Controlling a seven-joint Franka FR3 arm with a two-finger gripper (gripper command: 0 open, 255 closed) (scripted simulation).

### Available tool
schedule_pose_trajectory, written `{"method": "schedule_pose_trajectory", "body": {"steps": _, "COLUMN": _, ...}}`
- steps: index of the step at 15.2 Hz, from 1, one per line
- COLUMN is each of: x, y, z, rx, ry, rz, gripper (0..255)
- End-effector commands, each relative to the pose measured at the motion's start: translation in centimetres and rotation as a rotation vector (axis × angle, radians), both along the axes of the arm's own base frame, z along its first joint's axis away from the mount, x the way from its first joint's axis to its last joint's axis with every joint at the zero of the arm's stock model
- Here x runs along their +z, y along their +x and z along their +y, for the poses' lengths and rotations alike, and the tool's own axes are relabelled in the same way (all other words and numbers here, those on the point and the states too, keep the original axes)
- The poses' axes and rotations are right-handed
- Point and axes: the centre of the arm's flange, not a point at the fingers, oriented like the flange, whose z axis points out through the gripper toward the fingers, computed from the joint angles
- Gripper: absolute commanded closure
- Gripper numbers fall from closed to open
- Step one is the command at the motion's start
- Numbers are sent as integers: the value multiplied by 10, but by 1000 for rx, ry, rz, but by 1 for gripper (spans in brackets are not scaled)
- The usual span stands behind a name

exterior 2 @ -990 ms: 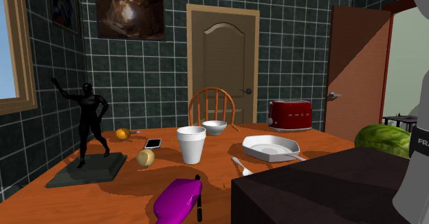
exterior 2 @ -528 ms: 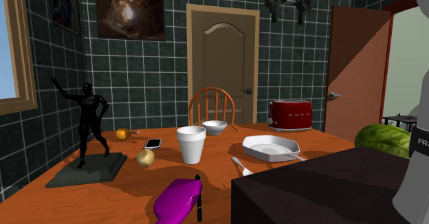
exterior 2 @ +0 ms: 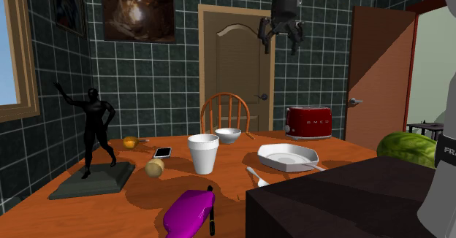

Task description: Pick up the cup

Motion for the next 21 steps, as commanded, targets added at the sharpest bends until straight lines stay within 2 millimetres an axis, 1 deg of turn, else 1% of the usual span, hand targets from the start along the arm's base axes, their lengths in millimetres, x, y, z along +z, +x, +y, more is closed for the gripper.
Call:
{"method": "schedule_pose_trajectory", "body": {"steps": 1, "x": -22, "y": 12, "z": 6, "rx": -3, "ry": 6, "rz": 2, "gripper": 0}}
{"method": "schedule_pose_trajectory", "body": {"steps": 21, "x": -224, "y": 156, "z": 96, "rx": -29, "ry": 61, "rz": 33, "gripper": 0}}
